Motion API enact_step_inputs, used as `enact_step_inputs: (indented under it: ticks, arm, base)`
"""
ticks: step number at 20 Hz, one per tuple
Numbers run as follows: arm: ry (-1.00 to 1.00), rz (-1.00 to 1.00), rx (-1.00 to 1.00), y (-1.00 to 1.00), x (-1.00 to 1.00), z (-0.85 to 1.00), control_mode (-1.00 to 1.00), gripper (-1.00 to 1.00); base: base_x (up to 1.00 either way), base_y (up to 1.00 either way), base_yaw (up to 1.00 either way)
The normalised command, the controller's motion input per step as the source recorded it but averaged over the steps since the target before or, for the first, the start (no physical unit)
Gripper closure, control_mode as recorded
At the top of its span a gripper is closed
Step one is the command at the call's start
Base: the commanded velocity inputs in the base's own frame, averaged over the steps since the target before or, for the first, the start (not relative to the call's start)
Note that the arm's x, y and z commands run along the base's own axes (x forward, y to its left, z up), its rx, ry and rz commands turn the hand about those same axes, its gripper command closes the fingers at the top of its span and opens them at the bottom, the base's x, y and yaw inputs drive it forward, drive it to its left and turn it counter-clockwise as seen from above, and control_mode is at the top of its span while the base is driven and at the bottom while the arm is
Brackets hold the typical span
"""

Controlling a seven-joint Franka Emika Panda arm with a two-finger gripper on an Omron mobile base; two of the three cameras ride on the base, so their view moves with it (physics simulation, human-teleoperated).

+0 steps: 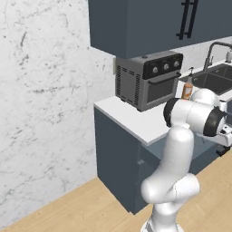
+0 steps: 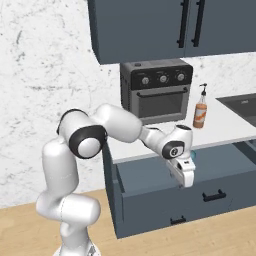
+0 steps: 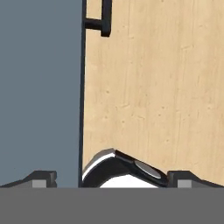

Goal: Pick the ladle from the drawer and place it on the counter.

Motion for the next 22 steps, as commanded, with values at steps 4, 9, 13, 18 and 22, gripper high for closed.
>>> enact_step_inputs:
  ticks: [4, 9, 13, 18, 22]
  arm:
    - [-0.01, 0.00, 0.02, 0.00, 0.23, -0.45, -1.00, -1.00]
    - [-0.06, 0.00, 0.00, 0.00, 0.39, -0.34, -1.00, -1.00]
    - [-0.04, 0.00, 0.00, 0.00, 0.36, -0.39, -1.00, -1.00]
    - [-0.04, 0.00, 0.00, 0.00, 0.30, -0.36, -1.00, -1.00]
    - [0.15, 0.00, 0.00, -0.19, -0.43, -0.13, -1.00, -1.00]
  base:
    - [0.00, 0.00, 0.00]
    - [0.00, 0.00, 0.00]
    - [0.00, 0.00, 0.00]
    - [0.00, 0.00, 0.00]
    - [0.00, 0.00, 0.00]
